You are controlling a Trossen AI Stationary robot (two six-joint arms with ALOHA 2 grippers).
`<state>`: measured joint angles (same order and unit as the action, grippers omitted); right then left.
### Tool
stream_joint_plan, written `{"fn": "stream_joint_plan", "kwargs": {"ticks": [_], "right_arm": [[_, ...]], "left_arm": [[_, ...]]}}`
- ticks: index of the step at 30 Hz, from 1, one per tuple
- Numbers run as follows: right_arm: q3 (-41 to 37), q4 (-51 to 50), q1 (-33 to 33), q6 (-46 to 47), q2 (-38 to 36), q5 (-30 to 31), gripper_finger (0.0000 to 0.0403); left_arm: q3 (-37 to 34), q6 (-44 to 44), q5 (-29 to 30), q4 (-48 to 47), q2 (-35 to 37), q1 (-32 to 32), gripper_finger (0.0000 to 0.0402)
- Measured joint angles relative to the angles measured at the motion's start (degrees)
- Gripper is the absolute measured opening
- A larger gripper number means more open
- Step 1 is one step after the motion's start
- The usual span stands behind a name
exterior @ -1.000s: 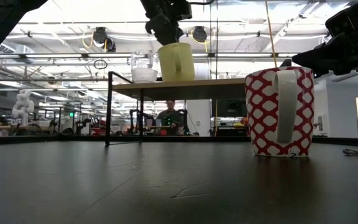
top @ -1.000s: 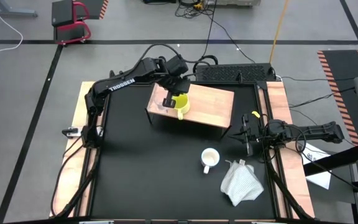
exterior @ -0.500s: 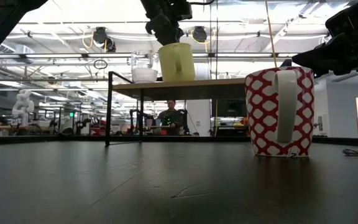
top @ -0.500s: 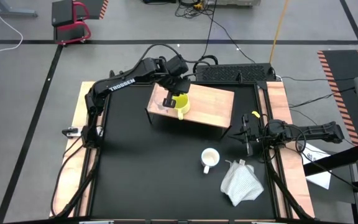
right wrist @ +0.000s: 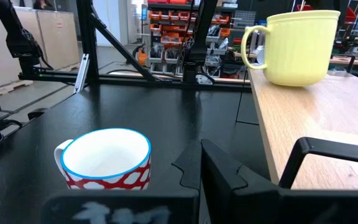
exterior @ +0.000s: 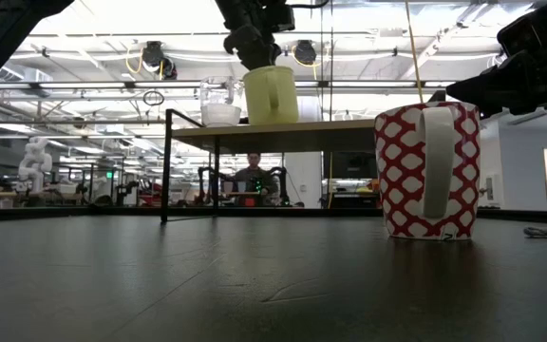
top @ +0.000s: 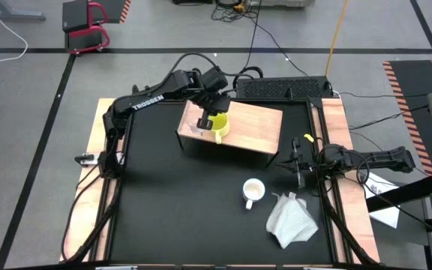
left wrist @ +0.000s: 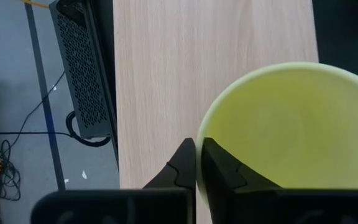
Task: Stack small to large cups/mugs on shelf
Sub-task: Put the light green mug on the shelf
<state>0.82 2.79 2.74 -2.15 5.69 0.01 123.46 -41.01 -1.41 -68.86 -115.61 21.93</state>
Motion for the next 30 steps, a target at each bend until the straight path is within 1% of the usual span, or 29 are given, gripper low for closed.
{"fn": "stream_joint_plan", "kwargs": {"ticks": [7,14,16,30], "right_arm": [[0.02,0.0,-0.01,0.0,0.0,-0.01,0.0],[0.02,-0.03,-0.02,0.0,0.0,-0.02,0.0],[0.02,-0.04,0.0,0.0,0.0,-0.02,0.0],[0.01,-0.74,0.0,0.66,0.02,-0.04,0.0]], "left_arm": [[-0.02,-0.18,0.21,0.92,-0.05,0.04,0.0017],[-0.15,-0.74,2.02,1.82,-0.31,0.09,0.0055],[-0.15,-0.72,2.77,1.92,-0.33,0.09,0.0061],[-0.15,0.65,2.34,2.37,-0.35,-0.16,0.0065]]}}
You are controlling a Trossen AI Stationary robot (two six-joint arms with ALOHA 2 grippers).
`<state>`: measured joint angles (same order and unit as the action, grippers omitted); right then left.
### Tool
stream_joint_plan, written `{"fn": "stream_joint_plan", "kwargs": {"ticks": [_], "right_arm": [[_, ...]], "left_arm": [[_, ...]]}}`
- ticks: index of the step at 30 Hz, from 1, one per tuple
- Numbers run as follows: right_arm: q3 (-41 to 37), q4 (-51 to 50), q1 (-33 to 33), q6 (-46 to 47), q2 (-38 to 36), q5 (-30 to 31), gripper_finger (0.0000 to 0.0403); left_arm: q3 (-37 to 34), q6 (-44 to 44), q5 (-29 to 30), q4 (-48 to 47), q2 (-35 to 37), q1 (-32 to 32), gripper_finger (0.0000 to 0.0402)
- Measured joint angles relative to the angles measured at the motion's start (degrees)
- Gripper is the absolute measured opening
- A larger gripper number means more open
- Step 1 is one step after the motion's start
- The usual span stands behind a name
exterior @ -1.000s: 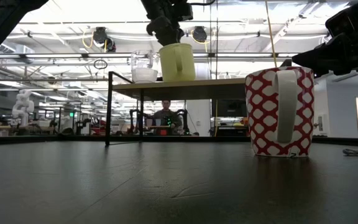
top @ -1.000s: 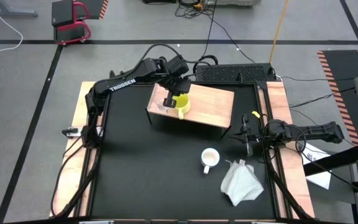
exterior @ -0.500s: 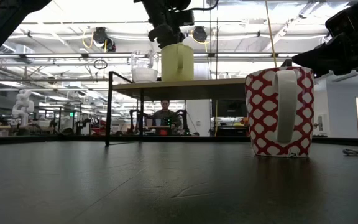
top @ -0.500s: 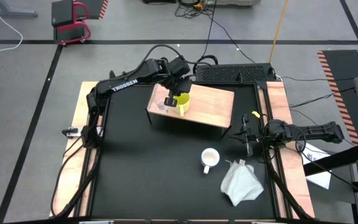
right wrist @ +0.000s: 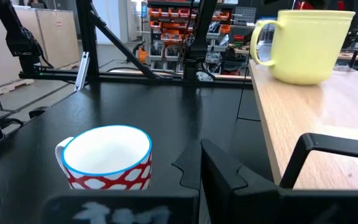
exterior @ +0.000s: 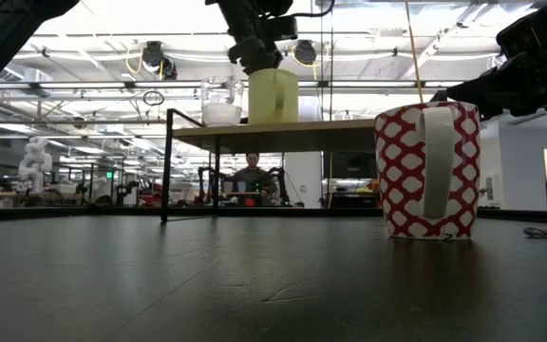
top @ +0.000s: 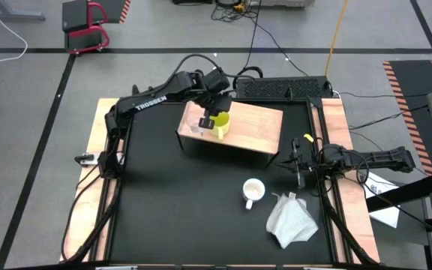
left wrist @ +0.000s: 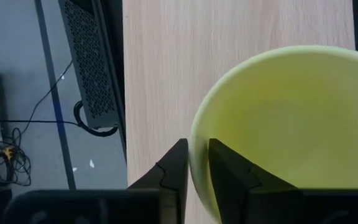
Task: Stack small to large cups/mugs on shelf
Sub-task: Put the light green mug on the shelf, then put the red mug on the shelf
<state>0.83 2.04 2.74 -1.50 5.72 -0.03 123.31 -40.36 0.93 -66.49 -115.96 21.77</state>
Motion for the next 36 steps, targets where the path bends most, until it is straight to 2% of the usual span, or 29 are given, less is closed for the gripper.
{"fn": "stream_joint_plan", "kwargs": {"ticks": [19,36], "right_arm": [[0.0,-0.09,0.0,-0.04,0.0,0.0,0.0],[-0.01,-0.11,0.0,-0.2,0.0,0.0,0.0]], "left_arm": [[0.11,1.34,2.12,2.07,0.09,-1.72,0.007],[0.17,1.84,2.14,3.6,0.24,-1.83,0.0191]]}}
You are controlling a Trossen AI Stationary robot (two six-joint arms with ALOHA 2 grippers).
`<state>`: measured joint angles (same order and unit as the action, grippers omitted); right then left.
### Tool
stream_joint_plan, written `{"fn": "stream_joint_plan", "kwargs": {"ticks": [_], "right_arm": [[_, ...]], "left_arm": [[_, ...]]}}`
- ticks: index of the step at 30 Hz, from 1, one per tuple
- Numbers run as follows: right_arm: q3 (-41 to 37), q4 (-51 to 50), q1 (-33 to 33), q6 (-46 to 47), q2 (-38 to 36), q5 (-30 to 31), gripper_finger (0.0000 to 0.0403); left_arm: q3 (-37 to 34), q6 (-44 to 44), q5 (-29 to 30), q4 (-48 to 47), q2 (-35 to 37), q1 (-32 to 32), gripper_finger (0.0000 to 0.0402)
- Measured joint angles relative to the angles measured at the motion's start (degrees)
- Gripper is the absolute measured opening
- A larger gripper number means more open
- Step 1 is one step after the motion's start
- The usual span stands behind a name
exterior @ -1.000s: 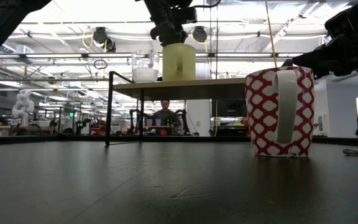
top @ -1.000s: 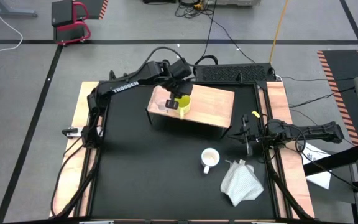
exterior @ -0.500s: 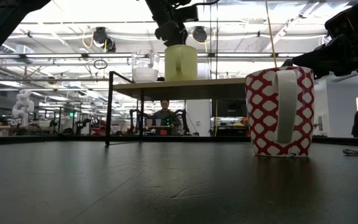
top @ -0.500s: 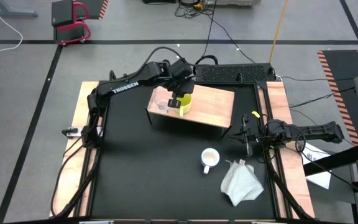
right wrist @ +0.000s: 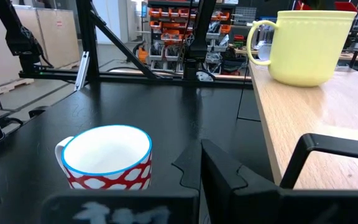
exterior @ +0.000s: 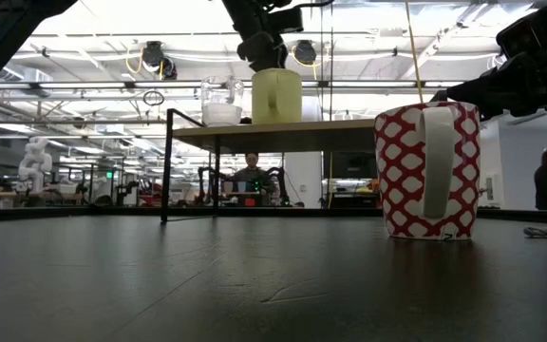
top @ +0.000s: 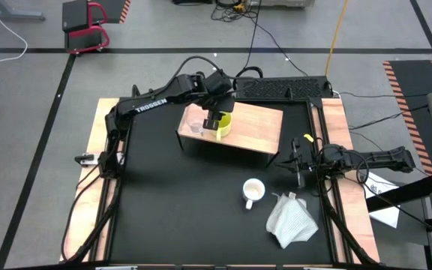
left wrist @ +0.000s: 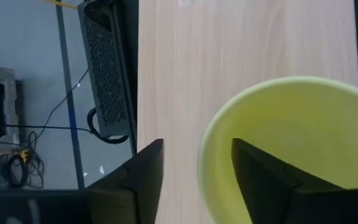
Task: Stack small to large cups/mugs on shelf
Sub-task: Put the red mug on the shelf
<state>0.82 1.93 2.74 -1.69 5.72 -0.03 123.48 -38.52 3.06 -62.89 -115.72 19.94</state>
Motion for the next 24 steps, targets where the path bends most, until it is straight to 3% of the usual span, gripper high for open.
{"fn": "stream_joint_plan", "kwargs": {"ticks": [7,14,17,21,24], "right_arm": [[0.0,-0.02,-0.02,-0.02,0.0,0.0,0.0],[0.01,-0.04,0.0,-0.08,-0.02,0.0,0.0],[0.01,-0.04,-0.01,-0.2,-0.02,0.0,0.0],[0.01,-0.04,-0.01,-0.12,-0.02,0.0,0.0],[0.01,-0.04,-0.02,-0.14,0.04,-0.01,0.0]], "left_arm": [[2.98,0.23,2.82,-1.66,0.04,-0.66,0.0216],[11.6,2.62,2.79,-5.12,0.17,-2.2,0.0219],[10.91,3.3,3.02,-5.89,2.14,-2.71,0.0217],[11.17,5.06,2.52,-5.91,4.57,-2.84,0.0191],[11.22,6.33,1.33,-7.01,5.86,-2.66,0.0138]]}}
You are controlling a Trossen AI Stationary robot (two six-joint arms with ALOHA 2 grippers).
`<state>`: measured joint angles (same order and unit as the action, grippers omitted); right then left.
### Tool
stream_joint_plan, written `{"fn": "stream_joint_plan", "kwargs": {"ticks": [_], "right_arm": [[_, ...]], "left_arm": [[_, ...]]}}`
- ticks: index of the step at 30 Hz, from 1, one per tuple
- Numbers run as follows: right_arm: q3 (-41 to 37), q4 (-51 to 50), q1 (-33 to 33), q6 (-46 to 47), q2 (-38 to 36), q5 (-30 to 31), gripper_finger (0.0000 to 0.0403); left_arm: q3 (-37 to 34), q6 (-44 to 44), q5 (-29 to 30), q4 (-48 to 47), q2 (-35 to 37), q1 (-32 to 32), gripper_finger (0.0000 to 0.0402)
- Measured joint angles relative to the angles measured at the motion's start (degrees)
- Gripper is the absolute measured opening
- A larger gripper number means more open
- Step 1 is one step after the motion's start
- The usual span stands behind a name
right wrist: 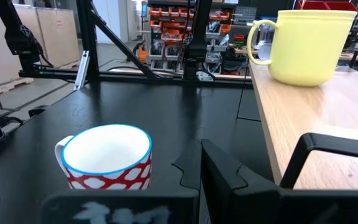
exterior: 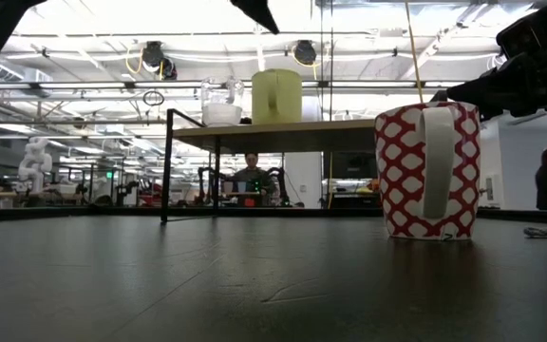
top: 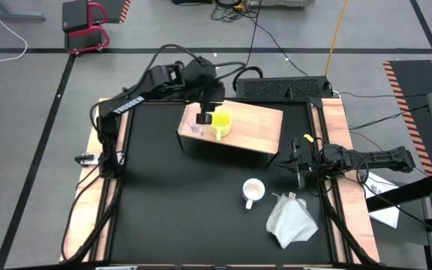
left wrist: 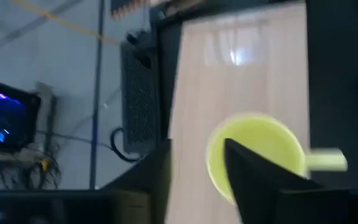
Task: Stack small to large cups/mugs on shelf
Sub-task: Put the red mug on the shelf
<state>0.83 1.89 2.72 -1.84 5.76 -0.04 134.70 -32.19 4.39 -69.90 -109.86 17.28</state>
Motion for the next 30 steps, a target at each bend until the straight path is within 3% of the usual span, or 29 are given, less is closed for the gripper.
{"fn": "stream_joint_plan", "kwargs": {"ticks": [4,6,10,22,27,30], "right_arm": [[0.01,-0.02,0.02,0.29,0.41,-0.08,0.0],[0.01,0.0,0.0,0.56,0.66,-0.08,0.0],[0.01,-0.01,0.01,0.93,0.68,-0.13,0.0],[-0.01,-0.04,0.02,1.17,0.7,-0.21,0.0],[0.0,-0.04,0.01,1.19,0.69,-0.21,0.0],[0.0,-0.04,0.02,1.19,0.7,-0.21,0.0]], "left_arm": [[-0.03,1.39,-0.26,-2.96,0.6,0.22,0.0033],[-0.07,1.48,-2.72,-5.41,0.86,0.7,0.0012],[-0.13,1.28,-6.53,-7.59,1.32,0.77,0.0003],[-0.72,1.84,-7.17,-6.81,7.6,1.13,0.0001],[-6.97,3.1,-2.59,-6.85,13.45,1.31,0.0001],[-14.05,5.1,-3.12,-5.24,19.26,2.29,0.0001]]}}
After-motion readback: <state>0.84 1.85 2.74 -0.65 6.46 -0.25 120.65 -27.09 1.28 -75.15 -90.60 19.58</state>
